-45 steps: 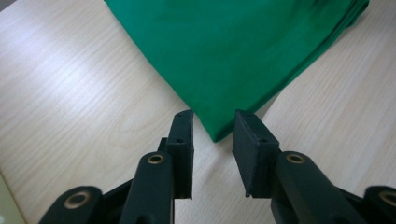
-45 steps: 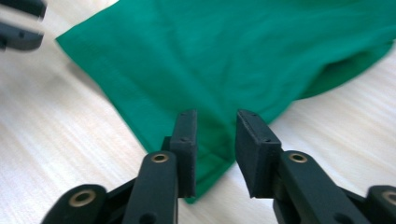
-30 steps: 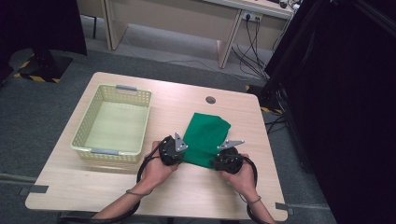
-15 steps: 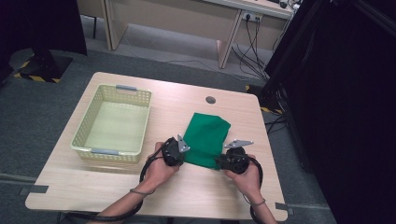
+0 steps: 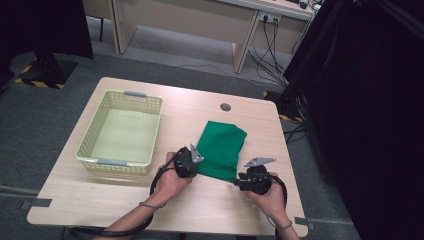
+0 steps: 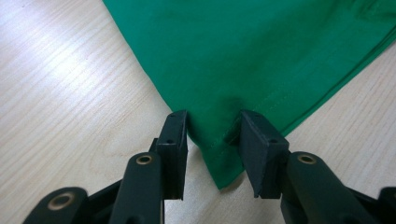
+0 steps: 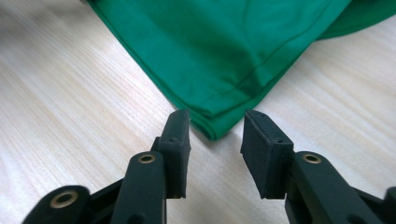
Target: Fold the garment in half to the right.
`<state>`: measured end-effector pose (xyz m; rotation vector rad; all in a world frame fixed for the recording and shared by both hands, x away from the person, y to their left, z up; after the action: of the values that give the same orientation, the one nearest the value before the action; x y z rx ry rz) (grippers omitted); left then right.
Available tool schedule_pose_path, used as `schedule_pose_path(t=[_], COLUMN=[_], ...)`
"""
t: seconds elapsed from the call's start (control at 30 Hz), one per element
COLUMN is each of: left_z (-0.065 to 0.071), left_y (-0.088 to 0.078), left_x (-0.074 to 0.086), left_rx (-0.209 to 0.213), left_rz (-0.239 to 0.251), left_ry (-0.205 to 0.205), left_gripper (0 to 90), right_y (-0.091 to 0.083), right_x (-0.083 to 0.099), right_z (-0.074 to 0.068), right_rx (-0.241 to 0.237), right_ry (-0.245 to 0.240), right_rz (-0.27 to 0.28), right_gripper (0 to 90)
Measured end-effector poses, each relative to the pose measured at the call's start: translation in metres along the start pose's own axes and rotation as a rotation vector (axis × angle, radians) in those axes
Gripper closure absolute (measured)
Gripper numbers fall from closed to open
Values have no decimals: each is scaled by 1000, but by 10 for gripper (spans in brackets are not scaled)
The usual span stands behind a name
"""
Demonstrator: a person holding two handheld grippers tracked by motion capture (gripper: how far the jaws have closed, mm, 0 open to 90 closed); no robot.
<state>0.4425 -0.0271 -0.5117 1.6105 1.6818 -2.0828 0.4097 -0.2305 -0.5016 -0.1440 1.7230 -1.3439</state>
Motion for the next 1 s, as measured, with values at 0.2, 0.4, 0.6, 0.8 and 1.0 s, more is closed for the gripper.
schedule_pose_path(t=[0.2, 0.4, 0.6, 0.8, 1.0], left_z=[0, 0, 0, 0, 0], left_y=[0, 1, 2, 2, 3], left_x=[0, 0, 1, 1, 1], left_rx=[0, -1, -6, -18, -23], left_rz=[-2, -3, -6, -11, -10], left_ry=[1, 1, 6, 14, 11], left_gripper=[623, 622, 622, 626, 630], right_y=[9, 11, 13, 11, 4], right_x=[5, 4, 2, 4, 4], right_z=[0, -1, 0, 0, -1], right_rx=[7, 17, 37, 43, 66], right_ry=[23, 32, 26, 7, -31], right_rz=[-15, 3, 8, -8, -22], right_gripper=[606, 640, 746, 833, 856])
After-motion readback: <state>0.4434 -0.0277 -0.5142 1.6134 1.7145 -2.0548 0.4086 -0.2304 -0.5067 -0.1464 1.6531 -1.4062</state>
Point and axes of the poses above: each handheld gripper's, and its own axes: y roughly forward along the jaws, x roughly out of its underside, z roughly to its right, the point moved 7 cm from there along y, roughly forward along the jaws, and after that the axes turned 5 degrees about -y, right-handed, at the moved point
